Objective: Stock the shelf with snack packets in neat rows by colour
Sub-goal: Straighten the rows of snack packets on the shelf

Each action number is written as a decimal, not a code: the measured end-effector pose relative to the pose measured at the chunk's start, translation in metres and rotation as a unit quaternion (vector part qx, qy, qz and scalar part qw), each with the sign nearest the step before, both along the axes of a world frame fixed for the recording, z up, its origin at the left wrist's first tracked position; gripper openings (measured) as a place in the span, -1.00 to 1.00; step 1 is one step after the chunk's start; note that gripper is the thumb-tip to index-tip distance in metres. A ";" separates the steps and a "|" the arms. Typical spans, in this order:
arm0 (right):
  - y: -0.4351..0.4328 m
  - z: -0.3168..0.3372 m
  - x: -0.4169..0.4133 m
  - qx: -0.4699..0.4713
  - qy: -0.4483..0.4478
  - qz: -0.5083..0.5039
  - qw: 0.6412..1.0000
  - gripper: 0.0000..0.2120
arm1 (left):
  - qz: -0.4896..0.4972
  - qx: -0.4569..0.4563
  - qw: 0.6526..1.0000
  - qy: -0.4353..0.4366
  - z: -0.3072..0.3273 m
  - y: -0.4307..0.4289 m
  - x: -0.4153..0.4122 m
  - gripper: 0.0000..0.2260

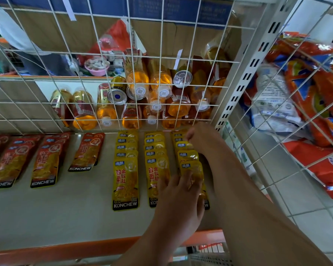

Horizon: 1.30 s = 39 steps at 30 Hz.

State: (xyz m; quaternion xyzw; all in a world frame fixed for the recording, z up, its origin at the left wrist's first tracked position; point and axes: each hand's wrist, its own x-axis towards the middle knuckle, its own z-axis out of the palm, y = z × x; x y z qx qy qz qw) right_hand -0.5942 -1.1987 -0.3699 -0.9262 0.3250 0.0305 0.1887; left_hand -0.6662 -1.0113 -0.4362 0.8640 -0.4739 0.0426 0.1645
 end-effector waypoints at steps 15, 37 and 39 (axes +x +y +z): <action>0.000 -0.002 0.005 0.013 0.005 -0.006 1.000 -0.67 | -0.008 -0.004 1.000 0.003 -0.001 0.001 0.000 -0.58; 0.003 -0.015 -0.012 -0.045 0.059 0.088 0.993 -0.78 | -0.009 -0.004 1.000 0.020 -0.002 0.000 0.000 -0.58; 0.002 -0.017 -0.011 -0.039 0.057 0.090 0.994 -0.81 | -0.010 -0.007 1.000 0.020 -0.001 0.000 0.001 -0.59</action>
